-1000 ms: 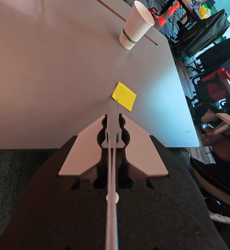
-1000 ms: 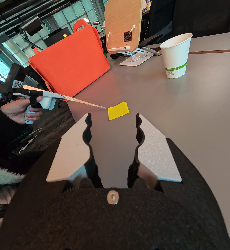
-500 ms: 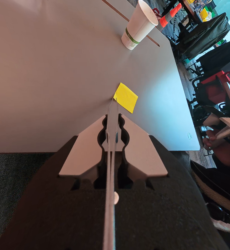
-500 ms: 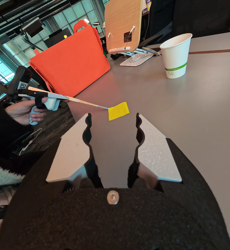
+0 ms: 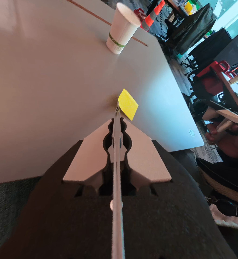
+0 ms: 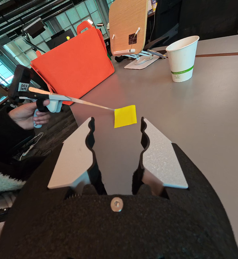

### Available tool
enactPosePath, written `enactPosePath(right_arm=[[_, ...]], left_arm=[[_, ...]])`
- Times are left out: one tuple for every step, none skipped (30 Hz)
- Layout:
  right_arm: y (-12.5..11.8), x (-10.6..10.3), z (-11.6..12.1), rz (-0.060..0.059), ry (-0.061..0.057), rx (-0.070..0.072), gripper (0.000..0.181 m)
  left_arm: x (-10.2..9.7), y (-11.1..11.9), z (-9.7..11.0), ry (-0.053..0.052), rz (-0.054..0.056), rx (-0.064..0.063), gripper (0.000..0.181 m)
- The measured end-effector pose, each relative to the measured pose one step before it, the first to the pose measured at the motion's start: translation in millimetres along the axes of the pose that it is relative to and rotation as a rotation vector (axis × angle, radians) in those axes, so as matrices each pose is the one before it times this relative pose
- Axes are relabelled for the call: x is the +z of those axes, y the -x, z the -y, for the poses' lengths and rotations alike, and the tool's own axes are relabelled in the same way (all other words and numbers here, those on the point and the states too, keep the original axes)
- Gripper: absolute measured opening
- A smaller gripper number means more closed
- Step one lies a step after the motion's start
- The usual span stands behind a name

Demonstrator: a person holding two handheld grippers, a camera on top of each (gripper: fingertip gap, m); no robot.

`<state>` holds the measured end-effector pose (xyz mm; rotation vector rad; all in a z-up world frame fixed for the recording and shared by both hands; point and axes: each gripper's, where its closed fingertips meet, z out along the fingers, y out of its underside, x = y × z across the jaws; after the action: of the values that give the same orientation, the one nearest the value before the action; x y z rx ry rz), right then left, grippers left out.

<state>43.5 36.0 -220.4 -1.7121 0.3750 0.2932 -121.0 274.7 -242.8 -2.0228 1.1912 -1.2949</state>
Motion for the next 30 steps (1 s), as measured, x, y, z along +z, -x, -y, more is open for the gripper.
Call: enactPosePath(right_arm=[[0.24,0.17,0.02,0.0016,0.0003,0.0012,0.065],[0.21,0.13,0.08,0.0011,-0.0005,0.0007,0.065],[0.22,0.11,-0.04,0.0004,-0.0002,-0.0004,0.065],[0.09,0.05,-0.03,-0.0005,0.0004,-0.0011,0.065],[-0.39,-0.26,0.37,-0.0046,-0.0016,-0.0035,0.065],[-0.61,-0.62,1.05,-0.0059,-0.0046,-0.0070,0.065],[-0.35,-0.95,1.65,-0.0044,-0.0064,-0.0065,0.065],[-0.39,-0.96,1.56,-0.0035,-0.0069,-0.0031,0.065],[-0.44,-0.83,1.17,-0.0023,-0.0050,-0.0007,0.065],[-0.50,-0.61,0.72,-0.0017,-0.0031,-0.0003,0.065],[-0.56,-0.42,0.45,-0.0015,-0.0012,-0.0002,0.065],[-0.24,-0.37,0.31,-0.0008,-0.0007,0.0003,0.065],[-0.10,-0.32,0.36,-0.0002,-0.0014,-0.0002,0.065],[-0.11,-0.31,0.27,-0.0012,-0.0005,-0.0016,0.065],[-0.13,-0.26,0.25,-0.0021,-0.0002,-0.0035,0.065],[-0.01,-0.28,0.19,-0.0017,0.0000,-0.0039,0.065],[-0.12,-0.28,0.15,-0.0009,0.0005,-0.0025,0.065],[-0.05,-0.32,0.28,-0.0003,-0.0003,-0.0013,0.065],[-0.18,-0.36,0.42,-0.0008,-0.0011,-0.0006,0.065],[-0.17,-0.40,0.55,-0.0001,-0.0018,-0.0002,0.065],[-0.11,-0.32,0.41,0.0002,-0.0014,0.0003,0.065],[-0.32,-0.15,0.15,-0.0005,-0.0005,0.0006,0.065],[-0.12,-0.24,0.00,0.0005,-0.0004,0.0009,0.065],[0.19,-0.07,-0.02,0.0021,0.0000,0.0018,0.065],[0.12,-0.07,-0.01,0.0017,-0.0001,0.0018,0.065],[0.34,-0.10,-0.04,0.0017,-0.0001,0.0003,0.065],[0.64,0.03,-0.24,0.0032,0.0020,-0.0007,0.064],[0.39,0.08,-0.15,0.0014,0.0013,-0.0008,0.064],[0.29,0.02,-0.05,0.0006,-0.0004,-0.0010,0.064],[0.14,0.06,0.06,0.0007,0.0003,-0.0001,0.063]], left_arm=[[-1.21,-2.29,6.58,-0.0198,-0.0045,0.0145,0.008],[-1.11,-2.50,7.28,-0.0149,-0.0036,0.0231,0.008],[-1.00,-2.74,9.25,-0.0198,-0.0036,0.0297,0.008],[-0.82,-1.59,11.07,-0.0265,0.0061,0.0232,0.008],[0.12,-1.35,11.42,-0.0215,0.0063,0.0196,0.008],[1.58,-2.92,12.00,-0.0165,-0.0043,0.0236,0.008],[3.11,-3.49,12.19,-0.0121,-0.0065,0.0300,0.008],[4.36,-2.63,11.97,-0.0041,-0.0002,0.0365,0.008],[5.56,-2.90,12.77,-0.0056,-0.0021,0.0430,0.008],[6.31,-2.70,13.37,-0.0066,-0.0019,0.0464,0.008],[7.02,-1.52,13.90,-0.0076,0.0035,0.0461,0.008],[7.66,-1.45,14.07,-0.0086,0.0003,0.0448,0.008],[7.97,-1.19,14.48,-0.0129,-0.0010,0.0394,0.008],[8.30,-0.18,13.80,-0.0133,0.0027,0.0363,0.008],[8.66,0.47,12.39,-0.0095,0.0041,0.0311,0.008],[8.83,0.39,11.33,-0.0102,0.0027,0.0271,0.008],[8.77,0.44,9.97,-0.0091,0.0031,0.0258,0.008],[8.79,0.82,7.58,-0.0017,0.0043,0.0254,0.008],[8.35,1.25,5.96,-0.0002,0.0075,0.0232,0.008],[8.01,1.37,4.89,-0.0030,0.0081,0.0218,0.008],[7.98,1.30,2.61,0.0029,0.0072,0.0218,0.008],[7.99,0.89,-0.11,0.0134,0.0039,0.0156,0.008],[7.65,0.14,-1.02,0.0114,-0.0007,0.0098,0.008],[7.24,-0.44,-2.43,0.0144,-0.0036,0.0088,0.008],[6.84,0.62,-2.89,0.0131,0.0047,0.0094,0.008],[6.54,1.23,-3.08,0.0121,0.0096,0.0181,0.009],[6.43,0.66,-3.93,0.0185,0.0044,0.0146,0.009],[5.88,0.18,-3.14,0.0109,-0.0004,-0.0004,0.009],[5.25,-0.69,-1.88,0.0021,-0.0071,-0.0078,0.009],[5.02,-1.10,-2.07,0.0063,-0.0097,-0.0068,0.009]])
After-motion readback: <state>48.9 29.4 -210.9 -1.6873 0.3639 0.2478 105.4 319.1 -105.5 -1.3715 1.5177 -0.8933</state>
